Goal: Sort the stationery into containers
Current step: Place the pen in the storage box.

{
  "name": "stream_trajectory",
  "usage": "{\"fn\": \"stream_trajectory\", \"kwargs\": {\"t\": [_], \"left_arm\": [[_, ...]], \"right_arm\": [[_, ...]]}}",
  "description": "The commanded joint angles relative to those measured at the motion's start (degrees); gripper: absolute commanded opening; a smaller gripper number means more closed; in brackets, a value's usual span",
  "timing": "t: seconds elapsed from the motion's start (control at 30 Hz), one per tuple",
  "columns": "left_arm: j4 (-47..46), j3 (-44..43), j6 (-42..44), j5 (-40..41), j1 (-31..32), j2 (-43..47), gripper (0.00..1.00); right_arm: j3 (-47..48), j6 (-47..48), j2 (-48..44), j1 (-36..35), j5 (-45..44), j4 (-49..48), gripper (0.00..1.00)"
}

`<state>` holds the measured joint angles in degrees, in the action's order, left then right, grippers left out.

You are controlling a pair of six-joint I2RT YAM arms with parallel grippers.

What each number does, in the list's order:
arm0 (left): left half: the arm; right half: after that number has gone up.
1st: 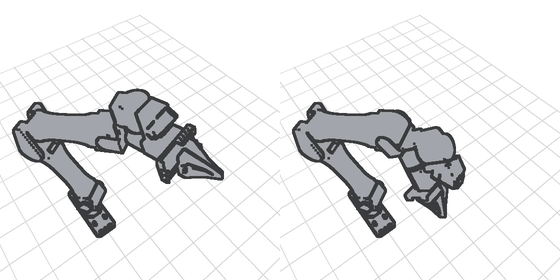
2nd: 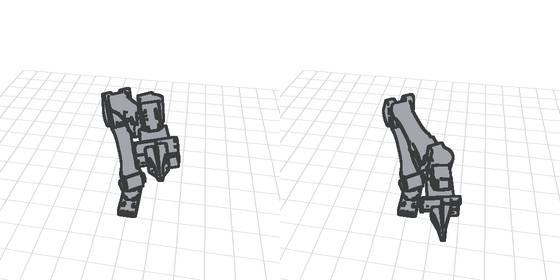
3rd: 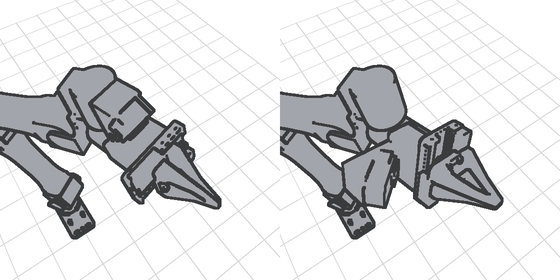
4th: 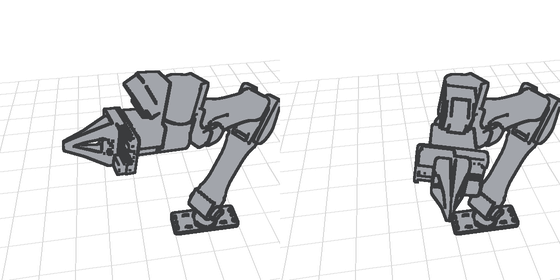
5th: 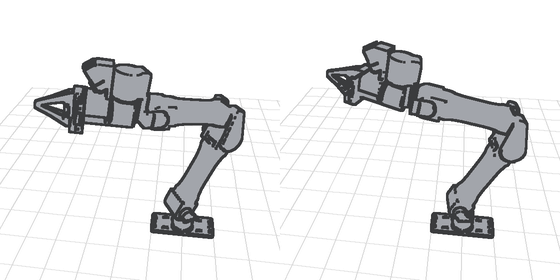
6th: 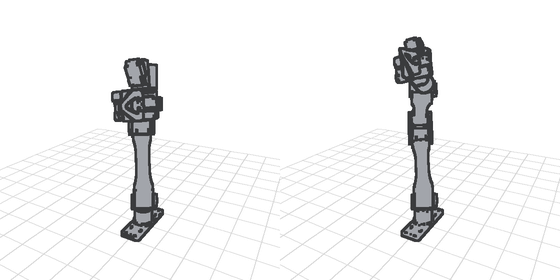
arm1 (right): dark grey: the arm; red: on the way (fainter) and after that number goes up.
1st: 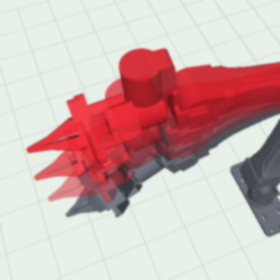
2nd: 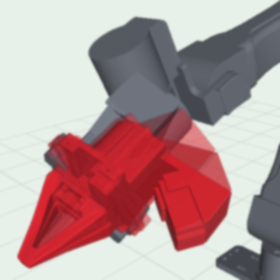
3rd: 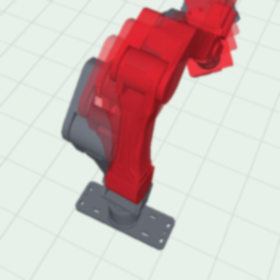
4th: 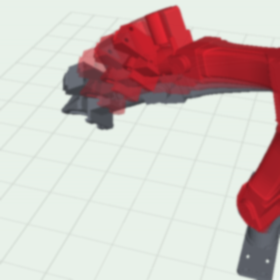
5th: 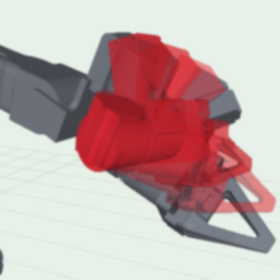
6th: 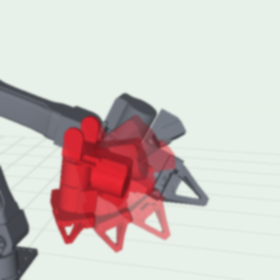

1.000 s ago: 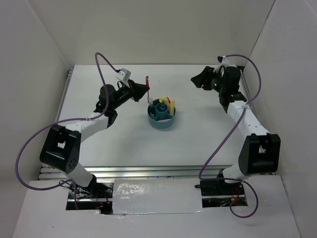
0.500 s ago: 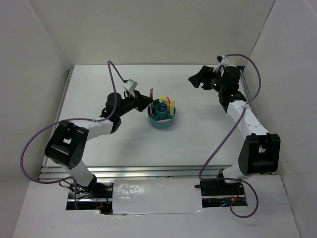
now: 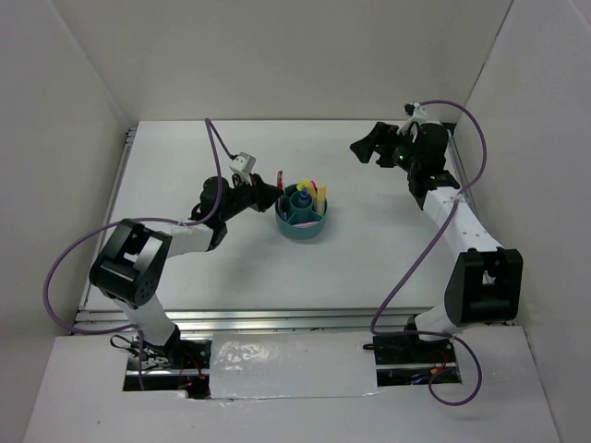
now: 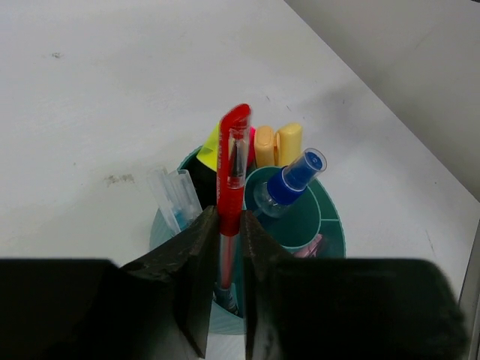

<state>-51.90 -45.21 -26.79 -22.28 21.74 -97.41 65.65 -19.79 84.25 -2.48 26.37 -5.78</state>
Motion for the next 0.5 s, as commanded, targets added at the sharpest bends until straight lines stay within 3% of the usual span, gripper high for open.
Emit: {"fn": "stream_trajectory", "kwargs": {"t": [0.0,0.03,0.23,0.47], "left_arm": [[-5.1,0.2,-0.5,0.7,0.1,-0.2,0.32],[-5.1,0.3,-0.5,0.5,0.1,-0.2,0.38],[-4.0,1.0,-0.4,-0.7,-0.4,2.0,0.49],[2.9,0.3,4.7,-1.4,-2.7,12.7,0.69]], "right_arm": [[3.0,1.1,-0.1,-0.5,-0.3,-0.5,1.0],[3.3,1.2,-0.1,-0.5,-0.4,-0.1,1.0],[4.8,1.2,0.8,-0.4,-0.2,0.4,1.0],[6.1,1.9,1.1,-0.9,-0.1,1.0,1.0]]}}
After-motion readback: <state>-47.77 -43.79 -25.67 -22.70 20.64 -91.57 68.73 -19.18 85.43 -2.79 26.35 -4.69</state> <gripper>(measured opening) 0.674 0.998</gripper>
